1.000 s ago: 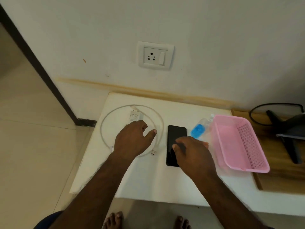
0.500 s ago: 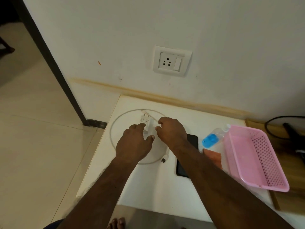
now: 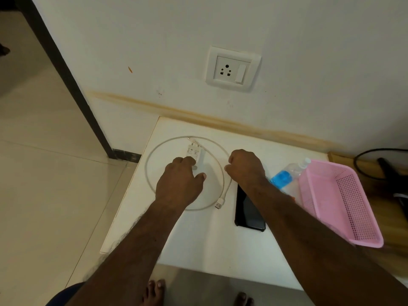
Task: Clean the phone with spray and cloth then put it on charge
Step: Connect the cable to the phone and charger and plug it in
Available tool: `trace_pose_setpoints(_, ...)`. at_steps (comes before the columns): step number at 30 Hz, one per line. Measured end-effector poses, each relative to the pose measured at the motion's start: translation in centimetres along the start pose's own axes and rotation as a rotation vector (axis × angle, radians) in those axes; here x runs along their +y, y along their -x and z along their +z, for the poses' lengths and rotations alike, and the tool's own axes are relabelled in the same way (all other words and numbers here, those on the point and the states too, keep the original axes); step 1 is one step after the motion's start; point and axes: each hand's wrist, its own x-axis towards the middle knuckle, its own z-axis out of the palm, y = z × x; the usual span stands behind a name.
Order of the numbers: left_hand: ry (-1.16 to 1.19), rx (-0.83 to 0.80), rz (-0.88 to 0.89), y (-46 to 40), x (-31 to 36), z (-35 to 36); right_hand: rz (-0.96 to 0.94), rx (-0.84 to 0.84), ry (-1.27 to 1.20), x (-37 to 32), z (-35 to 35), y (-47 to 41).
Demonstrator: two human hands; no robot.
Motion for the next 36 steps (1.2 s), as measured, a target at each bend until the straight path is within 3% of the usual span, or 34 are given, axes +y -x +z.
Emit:
trace_pose_setpoints(8, -0.018, -0.006, -0.017, 0.1, 0.2, -0.1, 0.020, 0.009, -0.021, 0.1, -0.2, -0.2)
trace_pose_setpoints(13, -0.022, -0.012, -0.021, 0.0, 0.4, 0.1, -0.066, 0.153, -0.090, -0.6, 0.0, -0.5)
trace_pose_setpoints(16, -0.030, -0.011, -0.011, 0.0, 0.4, 0.2, -0.111, 0.057, -0.095, -2.3, 0.0, -0.9)
trace_pose_setpoints(24, -0.026, -0.002, -0.007, -0.1, 0.4, 0.2, -0.004, -0.046, -0.103, -4.4, -0.1, -1.6)
trace_pose_setpoints(30, 0.131, 0.095, 0.011, 0.0, 1.5, -0.5, 0.240, -0.081, -0.793, -2.9, -2.6, 1.6)
trace_pose_setpoints(36, 0.773, -0.125, -0.183, 0.8, 4.2, -0.6, 0.282, -0.222, -1.206, -0.6, -4.9, 8.7)
